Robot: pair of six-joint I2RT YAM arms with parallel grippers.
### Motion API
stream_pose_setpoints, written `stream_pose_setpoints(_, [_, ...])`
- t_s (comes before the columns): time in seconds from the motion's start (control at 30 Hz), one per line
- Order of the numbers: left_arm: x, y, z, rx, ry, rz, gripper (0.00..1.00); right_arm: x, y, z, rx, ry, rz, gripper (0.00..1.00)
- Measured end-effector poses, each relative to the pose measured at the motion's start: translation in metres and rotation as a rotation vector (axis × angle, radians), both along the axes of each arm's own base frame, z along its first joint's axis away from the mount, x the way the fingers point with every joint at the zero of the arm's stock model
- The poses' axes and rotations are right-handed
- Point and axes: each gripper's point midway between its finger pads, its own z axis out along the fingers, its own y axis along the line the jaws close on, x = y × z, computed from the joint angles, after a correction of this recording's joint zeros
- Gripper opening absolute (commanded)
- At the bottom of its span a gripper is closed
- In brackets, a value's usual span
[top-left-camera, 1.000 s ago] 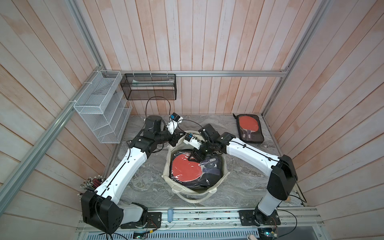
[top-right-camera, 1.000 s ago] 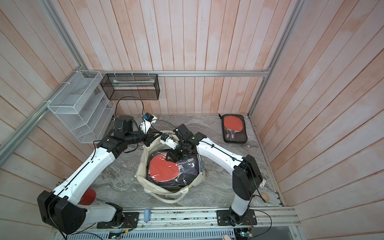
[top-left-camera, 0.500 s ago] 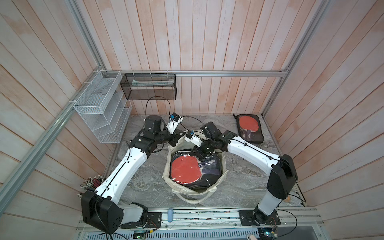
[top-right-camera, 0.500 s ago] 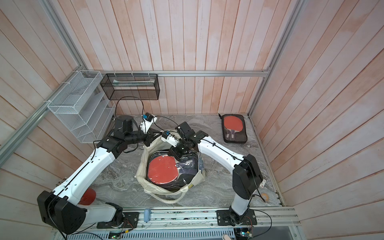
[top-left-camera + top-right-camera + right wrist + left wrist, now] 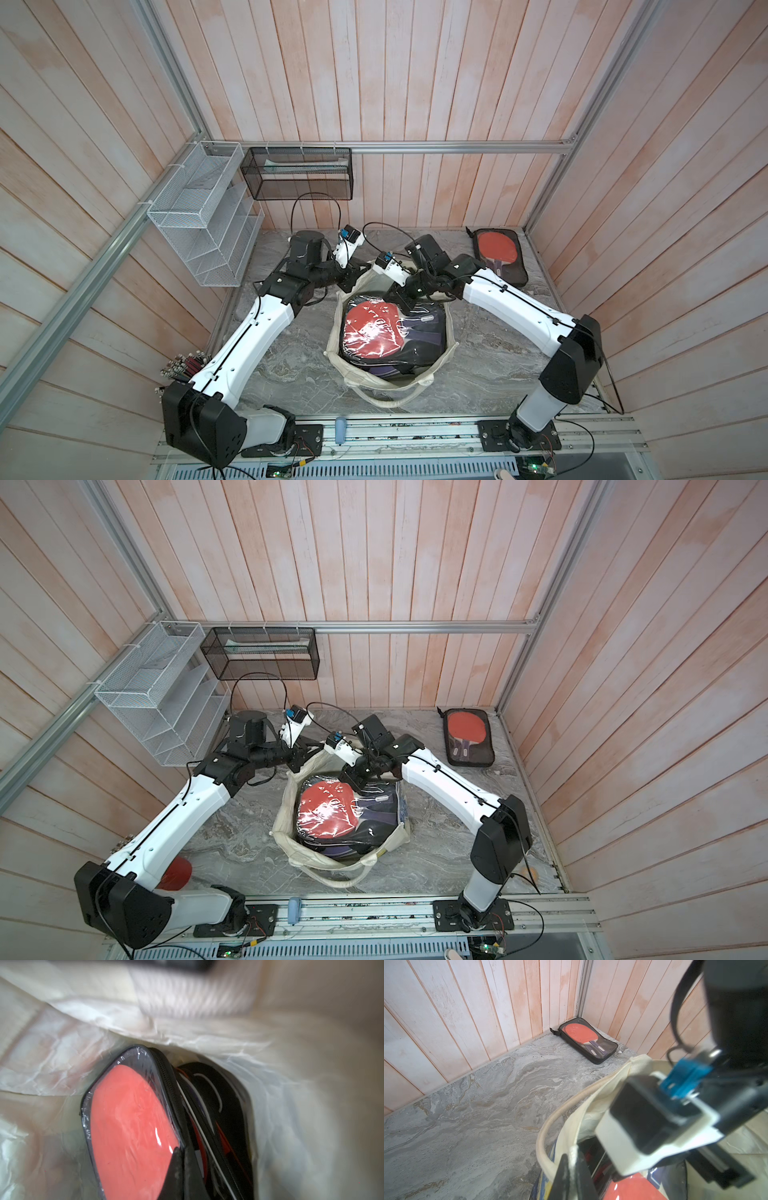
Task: Remove the ping pong set from the canvas bag
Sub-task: Pick up the ping pong set from the canvas bag.
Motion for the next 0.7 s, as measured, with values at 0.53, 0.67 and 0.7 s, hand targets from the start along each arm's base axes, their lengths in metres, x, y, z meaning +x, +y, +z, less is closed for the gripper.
stream_pose_setpoints(0.53, [0.018, 0.005, -0.005, 0.016, -0.014, 0.060, 0.00, 0.013, -0.034, 0.110, 0.039, -0.264, -0.135, 0.00])
stream_pose_setpoints(0.67, [0.018, 0.006, -0.006, 0.016, -0.013, 0.064, 0.00, 0.018, -0.043, 0.141, 0.068, -0.352, -0.183, 0.00])
stream_pose_setpoints(0.7, [0.018, 0.006, -0.006, 0.016, -0.012, 0.065, 0.00, 0.019, -0.045, 0.147, 0.075, -0.371, -0.196, 0.00])
